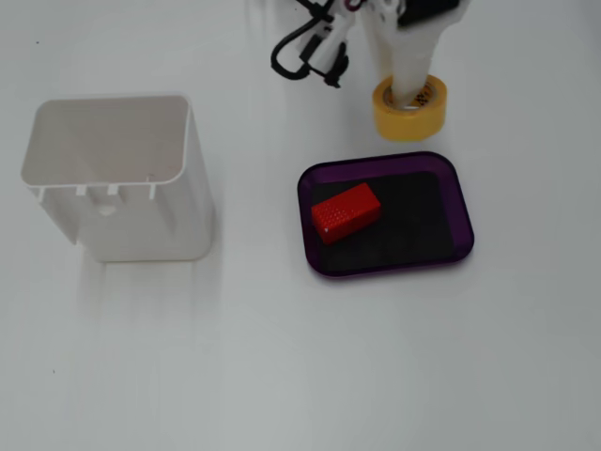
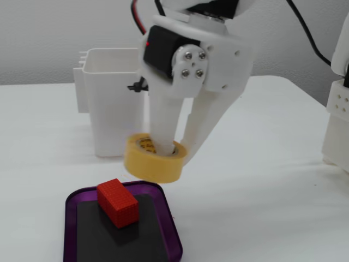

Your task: Remove the yellow tape from the box.

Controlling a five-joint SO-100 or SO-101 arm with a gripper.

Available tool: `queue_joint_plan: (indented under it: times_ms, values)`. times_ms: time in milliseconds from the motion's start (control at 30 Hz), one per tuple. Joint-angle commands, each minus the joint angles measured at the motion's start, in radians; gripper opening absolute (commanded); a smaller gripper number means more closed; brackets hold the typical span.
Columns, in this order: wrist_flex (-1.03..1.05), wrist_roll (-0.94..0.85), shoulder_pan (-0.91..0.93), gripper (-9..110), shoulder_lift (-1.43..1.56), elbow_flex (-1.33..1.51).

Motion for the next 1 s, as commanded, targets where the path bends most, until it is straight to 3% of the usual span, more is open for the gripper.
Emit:
queue_joint_plan:
  times_ms: [0,333,767,967]
  values:
    - [-0.094,-0.003,0.015,-1,0.187,0.222]
    - [-0.367,0.005,0.032,-1,0.385,0.699]
    - [-0.479,-0.005,0.032,0,0.385,0.836]
    - [-0.477,-0.005,0.032,7,0.385,0.861]
